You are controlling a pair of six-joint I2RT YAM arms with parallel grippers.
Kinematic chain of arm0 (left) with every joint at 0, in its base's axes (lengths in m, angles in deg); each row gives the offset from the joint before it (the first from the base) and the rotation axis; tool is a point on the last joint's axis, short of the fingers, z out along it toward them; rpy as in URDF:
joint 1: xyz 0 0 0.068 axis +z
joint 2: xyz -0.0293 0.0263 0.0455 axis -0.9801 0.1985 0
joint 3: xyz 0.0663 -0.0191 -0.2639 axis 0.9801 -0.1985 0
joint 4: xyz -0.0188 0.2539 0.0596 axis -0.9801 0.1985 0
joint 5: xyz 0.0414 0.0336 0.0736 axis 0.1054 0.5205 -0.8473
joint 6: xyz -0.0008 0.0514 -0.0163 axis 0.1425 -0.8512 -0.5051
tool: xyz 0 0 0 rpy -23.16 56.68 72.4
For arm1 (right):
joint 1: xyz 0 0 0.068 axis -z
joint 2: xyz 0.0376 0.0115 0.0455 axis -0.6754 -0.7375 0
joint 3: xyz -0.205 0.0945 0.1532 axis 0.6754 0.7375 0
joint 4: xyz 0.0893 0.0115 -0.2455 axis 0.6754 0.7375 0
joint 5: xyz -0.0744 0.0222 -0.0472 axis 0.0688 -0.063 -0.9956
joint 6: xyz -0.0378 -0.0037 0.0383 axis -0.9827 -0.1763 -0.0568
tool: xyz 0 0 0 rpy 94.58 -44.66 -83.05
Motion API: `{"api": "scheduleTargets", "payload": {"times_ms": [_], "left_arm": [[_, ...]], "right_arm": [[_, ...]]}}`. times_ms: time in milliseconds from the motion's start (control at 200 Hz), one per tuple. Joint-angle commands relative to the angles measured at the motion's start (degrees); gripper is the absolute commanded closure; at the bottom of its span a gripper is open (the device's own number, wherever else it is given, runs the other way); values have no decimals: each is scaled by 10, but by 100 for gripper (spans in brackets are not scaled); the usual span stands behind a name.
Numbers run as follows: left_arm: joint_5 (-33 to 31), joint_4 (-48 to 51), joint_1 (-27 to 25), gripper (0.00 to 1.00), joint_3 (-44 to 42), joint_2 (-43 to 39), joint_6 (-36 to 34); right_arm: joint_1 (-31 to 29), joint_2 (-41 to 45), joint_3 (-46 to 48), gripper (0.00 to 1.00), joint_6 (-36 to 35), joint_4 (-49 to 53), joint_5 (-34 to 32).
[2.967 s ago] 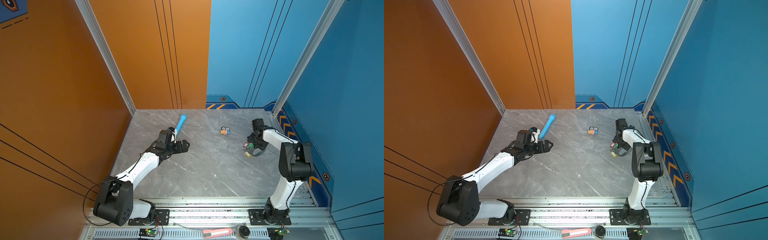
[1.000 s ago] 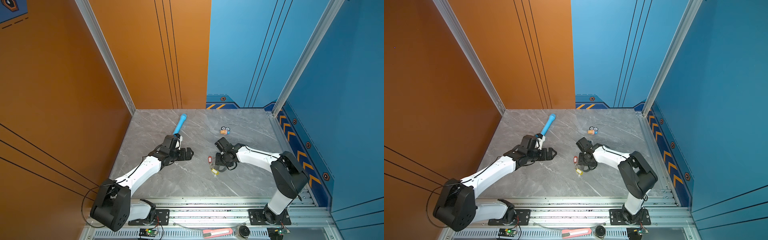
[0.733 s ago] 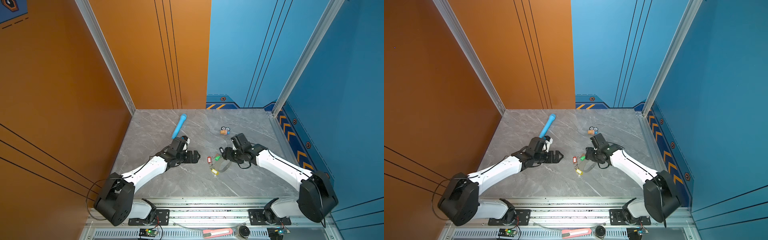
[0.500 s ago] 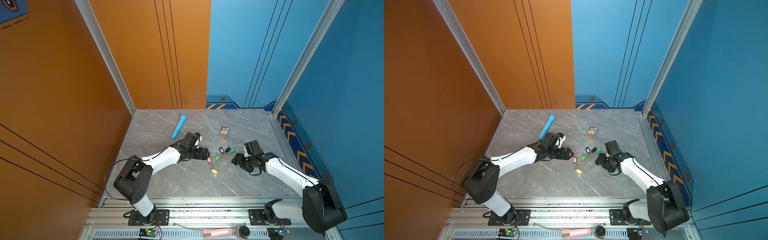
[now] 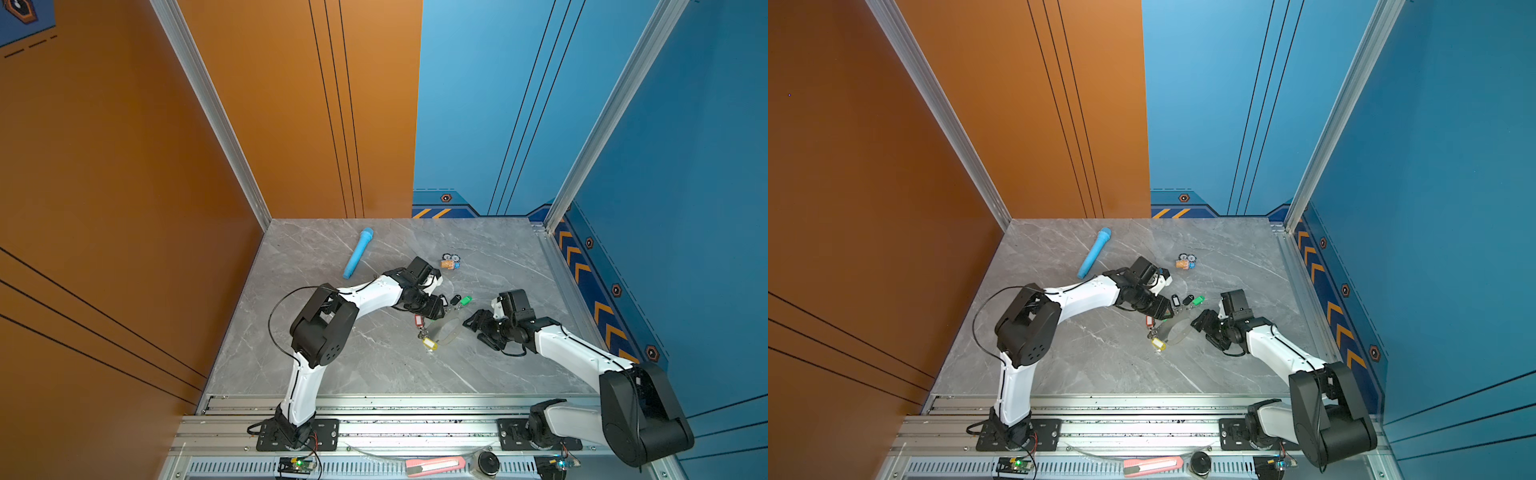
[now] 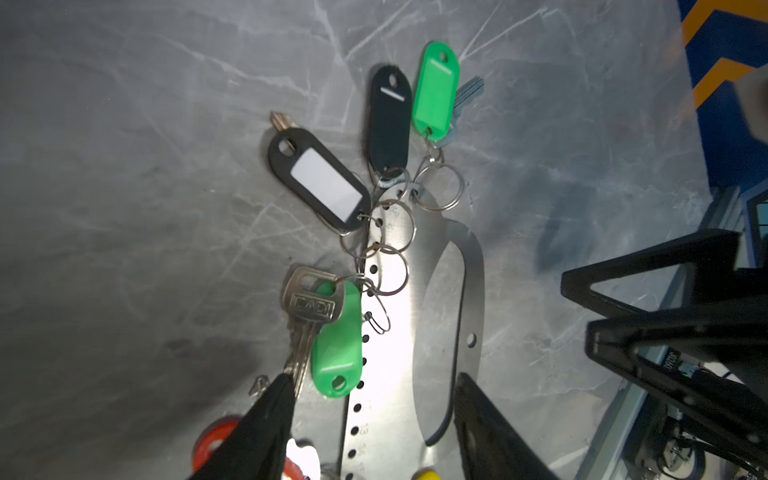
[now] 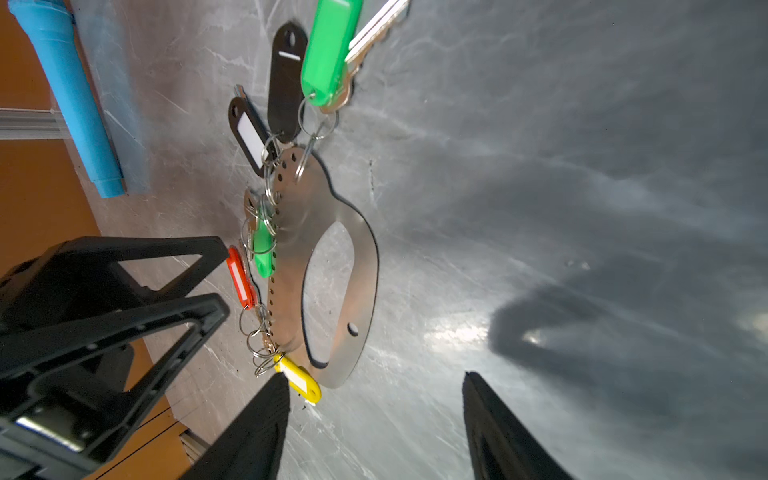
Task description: Remove the keys from the keyring
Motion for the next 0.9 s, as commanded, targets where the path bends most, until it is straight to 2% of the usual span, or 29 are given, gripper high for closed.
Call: {"api": "scheduleTargets", "payload": {"times_ms": [0, 190, 305, 435, 681, 791, 896], "left_arm": [[5, 56, -10, 39, 24, 13, -34], [-27, 60, -12, 39, 42, 30, -44], [-18, 60, -15, 39, 56, 47, -41], [-38, 72, -17, 39, 67, 58, -51], [-22, 83, -14, 39, 89, 91, -45], [-53, 106, -11, 39, 94, 74, -68], [-43, 108, 5, 39, 110, 57, -67]], "right_arm": [[4, -10, 9, 33, 10, -20, 14], [4, -24, 20, 34, 16, -43, 18], [4, -39, 28, 36, 28, -68, 25], [2, -57, 33, 38, 32, -87, 28], [-1, -97, 43, 43, 52, -146, 41], [-1, -99, 43, 44, 51, -149, 40], [-1, -103, 46, 44, 50, -150, 39]]}}
